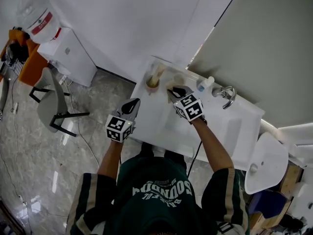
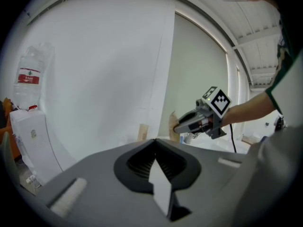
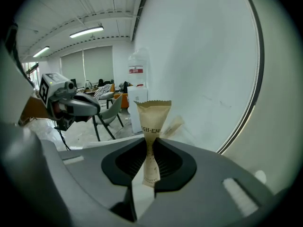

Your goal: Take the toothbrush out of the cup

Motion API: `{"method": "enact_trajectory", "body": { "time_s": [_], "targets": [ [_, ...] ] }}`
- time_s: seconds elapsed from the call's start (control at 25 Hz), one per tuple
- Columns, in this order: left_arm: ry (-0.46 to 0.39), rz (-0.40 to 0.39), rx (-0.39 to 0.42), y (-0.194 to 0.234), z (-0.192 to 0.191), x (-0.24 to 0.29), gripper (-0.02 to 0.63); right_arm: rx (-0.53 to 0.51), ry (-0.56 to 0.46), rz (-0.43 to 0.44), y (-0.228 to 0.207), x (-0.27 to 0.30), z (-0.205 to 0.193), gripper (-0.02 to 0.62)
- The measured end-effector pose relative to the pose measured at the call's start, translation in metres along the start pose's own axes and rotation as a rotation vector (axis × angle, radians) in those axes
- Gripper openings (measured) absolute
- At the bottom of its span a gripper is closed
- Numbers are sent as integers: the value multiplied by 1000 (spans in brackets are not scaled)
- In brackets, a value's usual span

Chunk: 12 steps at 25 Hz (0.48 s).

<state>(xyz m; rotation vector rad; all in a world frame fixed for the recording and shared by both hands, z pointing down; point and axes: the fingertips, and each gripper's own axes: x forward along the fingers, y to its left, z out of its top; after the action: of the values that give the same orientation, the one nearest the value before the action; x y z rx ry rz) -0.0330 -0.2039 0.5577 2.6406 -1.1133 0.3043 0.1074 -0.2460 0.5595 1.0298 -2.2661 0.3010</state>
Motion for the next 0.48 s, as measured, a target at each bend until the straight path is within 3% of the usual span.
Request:
{"method": "enact_trajectory", "body": {
  "time_s": [0.28,0.48],
  "targets": [
    [3,49,-27,13,-12,-20,51,-106,158,143,61,43,-48,58],
    [12,98,-51,27,-23,-39,51,-160,250,201,87,69,-74,58]
  ]
}}
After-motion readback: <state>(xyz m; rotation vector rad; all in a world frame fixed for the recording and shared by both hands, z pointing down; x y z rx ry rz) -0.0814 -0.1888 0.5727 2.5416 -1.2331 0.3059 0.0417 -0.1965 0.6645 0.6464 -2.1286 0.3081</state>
